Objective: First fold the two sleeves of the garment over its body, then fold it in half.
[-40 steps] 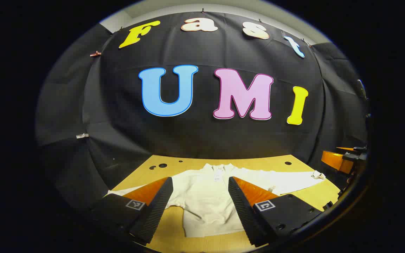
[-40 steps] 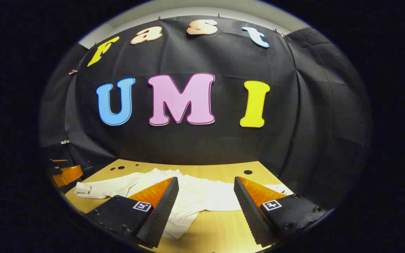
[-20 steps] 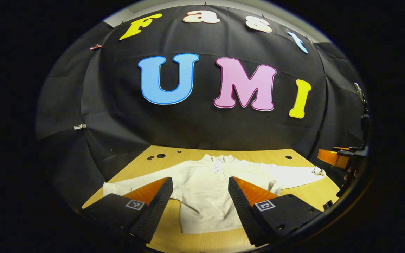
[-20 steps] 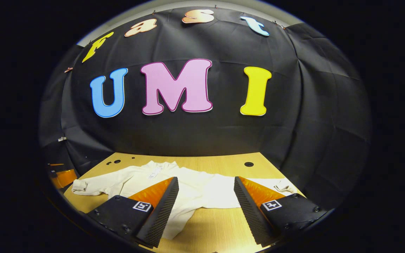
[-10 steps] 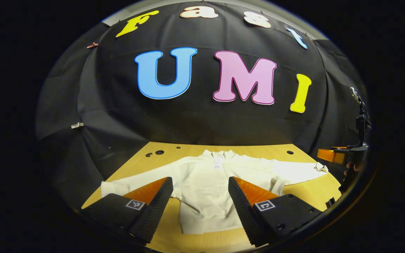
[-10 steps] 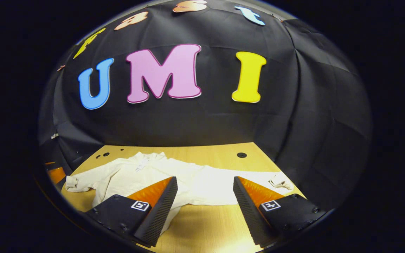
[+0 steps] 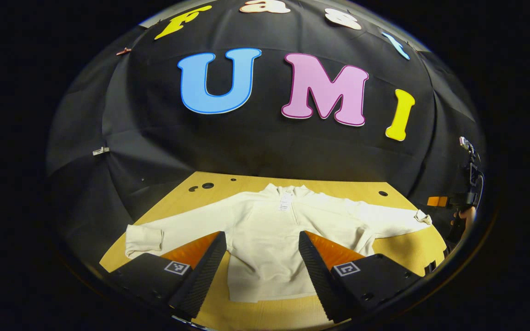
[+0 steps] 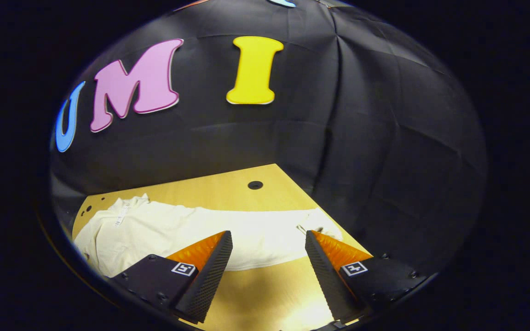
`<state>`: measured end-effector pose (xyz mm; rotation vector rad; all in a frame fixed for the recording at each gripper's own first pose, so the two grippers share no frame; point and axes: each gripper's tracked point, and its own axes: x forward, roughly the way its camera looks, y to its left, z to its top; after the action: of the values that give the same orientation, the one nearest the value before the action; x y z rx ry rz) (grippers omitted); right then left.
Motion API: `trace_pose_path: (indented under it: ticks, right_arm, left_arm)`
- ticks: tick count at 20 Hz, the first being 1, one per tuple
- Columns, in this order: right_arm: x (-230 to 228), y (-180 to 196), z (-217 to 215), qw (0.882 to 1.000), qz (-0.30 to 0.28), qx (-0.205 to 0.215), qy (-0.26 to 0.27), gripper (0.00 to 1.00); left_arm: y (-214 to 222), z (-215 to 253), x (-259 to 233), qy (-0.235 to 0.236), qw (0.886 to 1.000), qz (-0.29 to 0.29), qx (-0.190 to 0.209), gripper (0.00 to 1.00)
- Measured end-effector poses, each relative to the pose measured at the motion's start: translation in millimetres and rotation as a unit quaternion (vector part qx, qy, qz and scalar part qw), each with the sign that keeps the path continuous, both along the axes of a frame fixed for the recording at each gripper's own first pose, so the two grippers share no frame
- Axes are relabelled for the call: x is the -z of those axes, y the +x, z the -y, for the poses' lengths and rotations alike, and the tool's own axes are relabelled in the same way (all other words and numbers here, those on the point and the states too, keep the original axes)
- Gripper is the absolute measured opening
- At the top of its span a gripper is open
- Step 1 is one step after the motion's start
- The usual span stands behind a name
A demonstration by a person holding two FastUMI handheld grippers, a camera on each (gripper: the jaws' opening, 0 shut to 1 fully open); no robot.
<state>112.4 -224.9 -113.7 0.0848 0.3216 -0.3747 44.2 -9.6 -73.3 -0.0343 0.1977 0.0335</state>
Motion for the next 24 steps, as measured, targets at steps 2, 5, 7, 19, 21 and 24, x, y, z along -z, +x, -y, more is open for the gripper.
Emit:
trace_pose_path:
  ticks: [2, 5, 7, 19, 21, 24]
  right_arm:
    - [10.9, 10.9, 25.0, 1.0, -0.015, 0.019, 0.003, 0.98]
    - [36.6, 37.2, 86.9, 0.996, -0.047, 0.07, 0.016, 0.98]
    - [48.2, 41.7, 105.0, 0.994, -0.064, 0.081, 0.02, 0.98]
    - [137.3, 72.0, 151.3, 0.98, -0.169, 0.083, 0.071, 0.98]
    - [138.9, 68.8, 149.7, 0.978, -0.165, 0.079, 0.1, 0.98]
    - [142.8, 71.3, 150.0, 0.978, -0.156, 0.082, 0.115, 0.91]
  left_arm:
    - [3.4, -3.7, 6.9, 0.004, 1.0, -0.014, -0.009, 0.97]
    - [13.3, -5.9, 10.7, 0.008, 0.999, -0.028, -0.02, 0.98]
    - [17.8, -4.4, 12.2, 0.014, 0.999, -0.031, -0.022, 0.98]
    - [39.7, 20.0, 13.8, 0.048, 0.997, -0.055, -0.013, 1.0]
    - [44.8, 27.9, 5.3, 0.044, 0.998, -0.048, -0.009, 1.0]
    - [47.9, 32.1, -3.4, 0.05, 0.998, -0.037, -0.008, 1.0]
